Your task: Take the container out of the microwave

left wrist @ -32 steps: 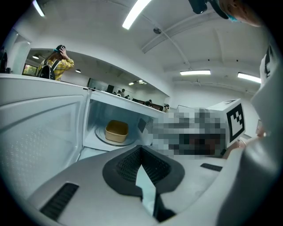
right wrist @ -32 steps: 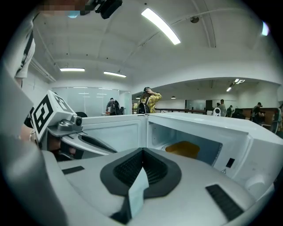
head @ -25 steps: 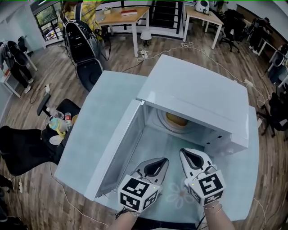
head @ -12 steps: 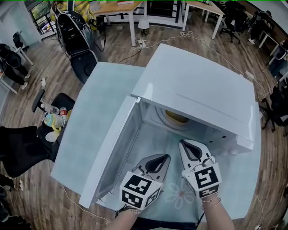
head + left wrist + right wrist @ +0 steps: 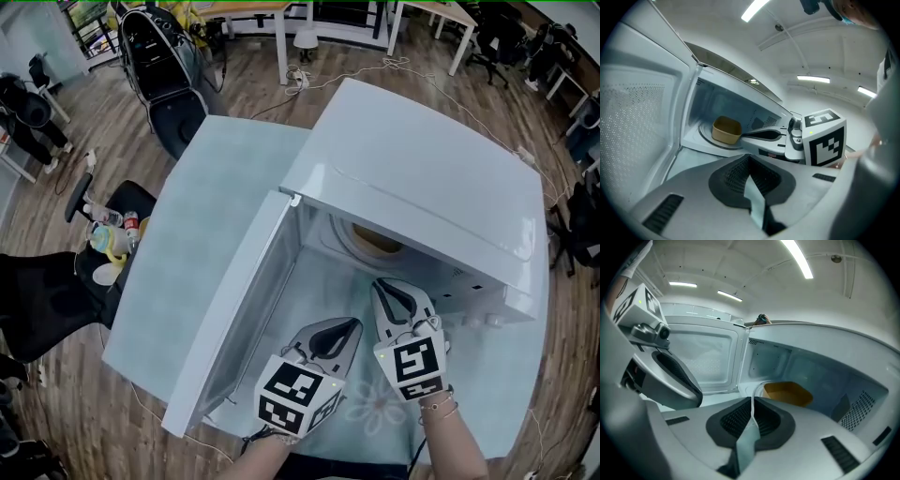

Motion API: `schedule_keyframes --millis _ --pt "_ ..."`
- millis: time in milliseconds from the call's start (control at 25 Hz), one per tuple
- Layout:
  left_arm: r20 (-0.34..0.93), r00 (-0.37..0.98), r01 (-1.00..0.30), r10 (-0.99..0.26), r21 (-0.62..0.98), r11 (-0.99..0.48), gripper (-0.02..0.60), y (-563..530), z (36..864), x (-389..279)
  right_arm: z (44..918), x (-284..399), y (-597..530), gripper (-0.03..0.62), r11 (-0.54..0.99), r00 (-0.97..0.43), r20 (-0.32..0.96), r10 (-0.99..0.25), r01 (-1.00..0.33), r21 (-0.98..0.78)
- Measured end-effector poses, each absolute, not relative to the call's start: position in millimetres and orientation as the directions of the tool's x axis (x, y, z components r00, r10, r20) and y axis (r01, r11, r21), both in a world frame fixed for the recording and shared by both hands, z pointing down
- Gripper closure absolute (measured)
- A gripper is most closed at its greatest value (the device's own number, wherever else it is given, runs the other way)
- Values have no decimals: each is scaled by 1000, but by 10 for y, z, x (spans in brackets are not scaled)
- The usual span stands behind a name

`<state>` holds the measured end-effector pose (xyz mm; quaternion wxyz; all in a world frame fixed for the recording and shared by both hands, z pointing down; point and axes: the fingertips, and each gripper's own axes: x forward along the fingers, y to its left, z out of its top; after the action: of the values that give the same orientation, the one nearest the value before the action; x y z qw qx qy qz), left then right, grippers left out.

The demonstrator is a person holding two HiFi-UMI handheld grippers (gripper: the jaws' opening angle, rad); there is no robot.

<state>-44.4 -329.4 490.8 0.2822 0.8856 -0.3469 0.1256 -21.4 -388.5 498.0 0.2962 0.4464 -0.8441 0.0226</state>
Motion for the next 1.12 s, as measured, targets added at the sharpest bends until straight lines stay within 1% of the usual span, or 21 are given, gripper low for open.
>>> schedule_keyframes --millis 120,280,440,520,600,640,840,1040,1120 --pt "421 730 -683 -538 416 -601 568 -3262 4938 -432 5053 -230 -3909 583 604 -417 527 -740 -757 250" --pt "421 729 -684 -539 427 -591 568 -3269 4964 -459 5113 -228 -4005 582 598 -412 540 -734 -768 227" --pt "425 727 -686 -539 427 -589 568 -3271 4976 -476 5110 -207 -4099 579 577 -398 523 -754 -781 237" --pt "428 726 -687 -537 429 -587 568 -3268 5000 -476 5116 -178 -4146 562 563 -384 511 -769 -787 255" --pt "429 728 -686 -535 435 -583 568 -3275 5013 -477 5122 -154 -4209 522 551 -368 507 -779 -788 275" --pt "430 729 -684 -533 439 -583 568 -3277 5017 -475 5126 -146 -4241 519 549 -362 508 -782 -786 285" --pt "432 734 -678 -524 440 -589 568 -3302 5062 -448 5157 -141 -4375 517 565 -338 518 -785 -733 378" --pt "430 741 -671 -516 441 -596 568 -3326 5076 -416 5167 -127 -4468 517 571 -338 522 -783 -725 386" --pt "432 742 -670 -513 443 -595 568 -3328 5092 -409 5191 -120 -4499 516 575 -323 531 -784 -700 424"
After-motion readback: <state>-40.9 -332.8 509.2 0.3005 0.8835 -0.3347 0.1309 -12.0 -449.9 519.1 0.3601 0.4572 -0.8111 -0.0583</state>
